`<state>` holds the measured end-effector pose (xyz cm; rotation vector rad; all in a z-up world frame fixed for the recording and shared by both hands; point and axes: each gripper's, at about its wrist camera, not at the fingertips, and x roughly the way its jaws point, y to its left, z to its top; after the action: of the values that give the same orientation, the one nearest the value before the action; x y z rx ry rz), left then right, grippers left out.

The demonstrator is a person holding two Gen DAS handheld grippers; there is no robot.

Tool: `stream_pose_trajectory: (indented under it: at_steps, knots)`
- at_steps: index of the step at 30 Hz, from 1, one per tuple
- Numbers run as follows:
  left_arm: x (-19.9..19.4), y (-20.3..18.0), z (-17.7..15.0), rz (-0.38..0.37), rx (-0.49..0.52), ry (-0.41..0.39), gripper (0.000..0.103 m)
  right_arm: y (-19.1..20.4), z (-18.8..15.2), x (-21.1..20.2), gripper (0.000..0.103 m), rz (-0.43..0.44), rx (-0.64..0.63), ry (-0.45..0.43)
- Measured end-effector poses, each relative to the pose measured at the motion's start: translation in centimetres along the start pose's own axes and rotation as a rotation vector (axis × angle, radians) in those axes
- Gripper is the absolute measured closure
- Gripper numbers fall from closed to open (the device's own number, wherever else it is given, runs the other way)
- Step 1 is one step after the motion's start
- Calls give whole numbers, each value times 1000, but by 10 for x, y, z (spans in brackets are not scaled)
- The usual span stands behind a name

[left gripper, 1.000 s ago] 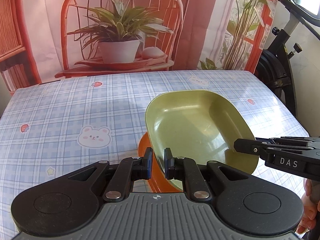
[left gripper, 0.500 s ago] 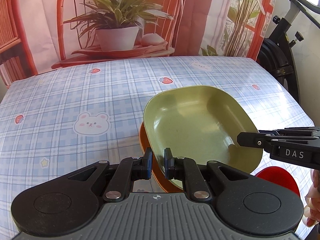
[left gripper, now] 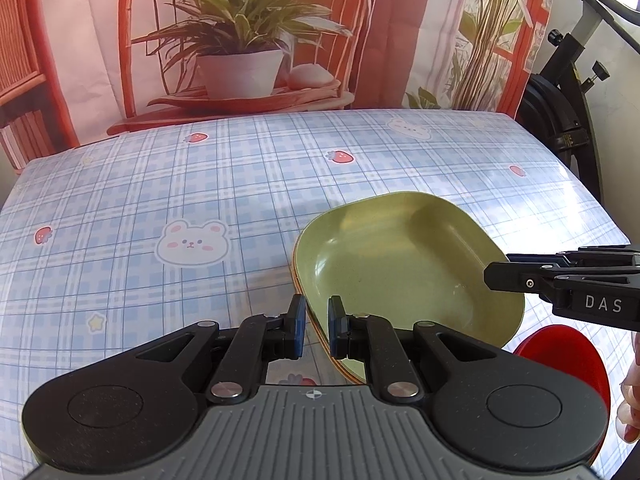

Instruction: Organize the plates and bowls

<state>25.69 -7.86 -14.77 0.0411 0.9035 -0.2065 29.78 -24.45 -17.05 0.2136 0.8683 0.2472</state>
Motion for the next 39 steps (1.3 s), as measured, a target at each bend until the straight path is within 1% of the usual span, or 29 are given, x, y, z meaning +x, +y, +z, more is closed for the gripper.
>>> stream_pose_trajectory:
  at_steps: [3,6,13,19,35,39]
  knots:
    - [-2,1,-2,3,-8,1,91,0,1,-3,84,-6,-2,-13]
    - [-7,2,-4,-10,-22,-7,91,-1,2,-7,84,3,-10,-19]
    - [-24,2,-16,-33,-41,-24,91,-2,-5,-8,84,-2,-22,-4]
    - [-26,-1,-23,-36,-35,-23,91,-4,-10,-11,84,1,-23,0]
    - [-23,3,-24,-30,-40,-22,90,-9,-14,-5,85,-1,20,1]
    - [-30,3,-19,-25,-41,-43,90,-9,-13,-5,84,-9,38,7]
